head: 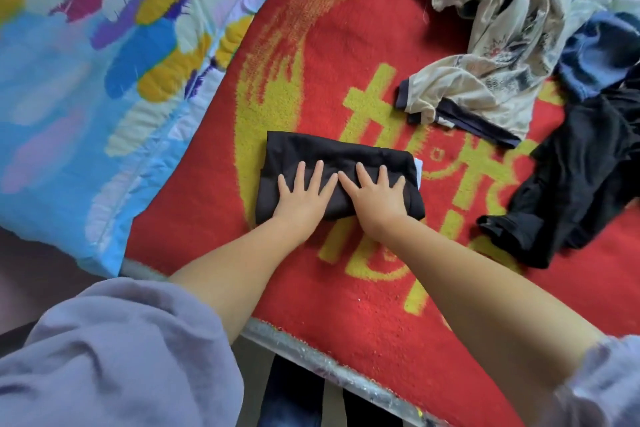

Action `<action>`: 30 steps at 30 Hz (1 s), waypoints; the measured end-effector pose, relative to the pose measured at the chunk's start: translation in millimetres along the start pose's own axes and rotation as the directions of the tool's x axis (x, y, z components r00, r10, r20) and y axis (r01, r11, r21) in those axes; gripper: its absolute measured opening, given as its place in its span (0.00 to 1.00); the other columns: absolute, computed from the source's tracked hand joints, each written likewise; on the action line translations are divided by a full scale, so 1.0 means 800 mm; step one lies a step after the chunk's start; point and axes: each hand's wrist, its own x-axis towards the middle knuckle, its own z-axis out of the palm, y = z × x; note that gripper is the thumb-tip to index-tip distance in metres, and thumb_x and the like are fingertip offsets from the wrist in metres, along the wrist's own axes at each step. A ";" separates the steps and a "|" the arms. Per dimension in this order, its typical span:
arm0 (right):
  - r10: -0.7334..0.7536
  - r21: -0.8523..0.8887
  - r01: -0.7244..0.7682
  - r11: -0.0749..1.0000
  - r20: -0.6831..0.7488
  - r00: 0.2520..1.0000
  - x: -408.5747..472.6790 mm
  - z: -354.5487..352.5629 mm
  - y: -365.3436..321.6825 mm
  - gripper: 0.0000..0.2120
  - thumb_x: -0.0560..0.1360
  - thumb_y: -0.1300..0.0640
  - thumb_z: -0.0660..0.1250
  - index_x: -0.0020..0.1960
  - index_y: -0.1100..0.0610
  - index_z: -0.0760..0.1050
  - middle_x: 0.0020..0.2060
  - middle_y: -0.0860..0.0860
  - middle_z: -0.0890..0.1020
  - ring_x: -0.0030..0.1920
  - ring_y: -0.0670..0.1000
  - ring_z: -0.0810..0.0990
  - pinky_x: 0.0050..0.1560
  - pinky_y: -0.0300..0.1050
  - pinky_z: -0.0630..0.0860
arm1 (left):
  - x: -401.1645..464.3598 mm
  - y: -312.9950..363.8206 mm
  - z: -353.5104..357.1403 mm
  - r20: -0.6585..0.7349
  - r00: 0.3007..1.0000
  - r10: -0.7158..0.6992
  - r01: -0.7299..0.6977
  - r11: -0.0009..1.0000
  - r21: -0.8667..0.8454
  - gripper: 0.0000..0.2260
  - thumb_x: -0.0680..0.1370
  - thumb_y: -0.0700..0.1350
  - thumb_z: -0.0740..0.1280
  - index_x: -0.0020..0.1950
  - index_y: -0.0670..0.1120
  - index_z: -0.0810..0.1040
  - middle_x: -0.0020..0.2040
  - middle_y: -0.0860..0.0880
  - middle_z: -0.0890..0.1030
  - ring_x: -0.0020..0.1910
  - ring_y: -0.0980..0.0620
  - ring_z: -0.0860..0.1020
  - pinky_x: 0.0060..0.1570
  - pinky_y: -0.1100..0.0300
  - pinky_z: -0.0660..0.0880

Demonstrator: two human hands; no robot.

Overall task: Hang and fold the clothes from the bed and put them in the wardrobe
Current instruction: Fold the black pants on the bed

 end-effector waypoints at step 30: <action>-0.830 -0.629 0.583 0.515 -0.195 0.522 -0.473 -0.244 -0.300 0.42 0.77 0.58 0.63 0.77 0.42 0.38 0.78 0.53 0.49 0.75 0.65 0.50 0.69 0.68 0.58 | -0.675 -0.013 -0.148 -0.014 0.557 -0.830 0.767 0.521 -0.374 0.35 0.79 0.32 0.55 0.78 0.48 0.39 0.78 0.39 0.46 0.75 0.32 0.46 0.68 0.32 0.56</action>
